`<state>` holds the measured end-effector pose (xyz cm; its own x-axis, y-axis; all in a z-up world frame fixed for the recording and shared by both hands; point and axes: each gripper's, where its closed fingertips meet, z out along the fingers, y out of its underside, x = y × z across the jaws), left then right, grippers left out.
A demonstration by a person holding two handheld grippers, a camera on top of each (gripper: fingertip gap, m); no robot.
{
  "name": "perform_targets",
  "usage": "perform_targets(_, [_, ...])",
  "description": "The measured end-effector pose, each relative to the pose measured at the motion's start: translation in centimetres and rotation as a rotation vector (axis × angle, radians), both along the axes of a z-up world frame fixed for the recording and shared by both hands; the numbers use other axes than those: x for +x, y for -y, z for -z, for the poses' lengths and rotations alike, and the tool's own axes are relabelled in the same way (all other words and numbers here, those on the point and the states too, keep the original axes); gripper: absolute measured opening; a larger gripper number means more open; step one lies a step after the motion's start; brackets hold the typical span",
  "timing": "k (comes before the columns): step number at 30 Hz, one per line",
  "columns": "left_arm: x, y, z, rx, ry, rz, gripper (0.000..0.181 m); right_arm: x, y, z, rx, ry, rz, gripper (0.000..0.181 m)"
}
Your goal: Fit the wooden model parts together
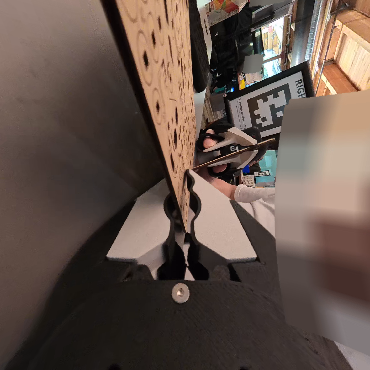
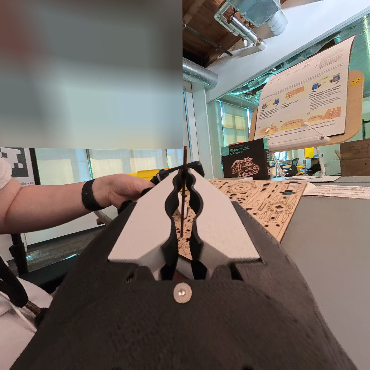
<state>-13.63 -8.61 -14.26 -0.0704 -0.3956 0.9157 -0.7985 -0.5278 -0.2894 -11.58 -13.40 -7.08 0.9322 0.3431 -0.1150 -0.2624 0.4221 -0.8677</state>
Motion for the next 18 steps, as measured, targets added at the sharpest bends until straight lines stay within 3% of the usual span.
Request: perform_targets(18, [0.2,0.3,-0.5,-0.056,0.017,0.026,0.001,-1.9,0.0,-0.9,-0.001,0.025,-0.098,0.002])
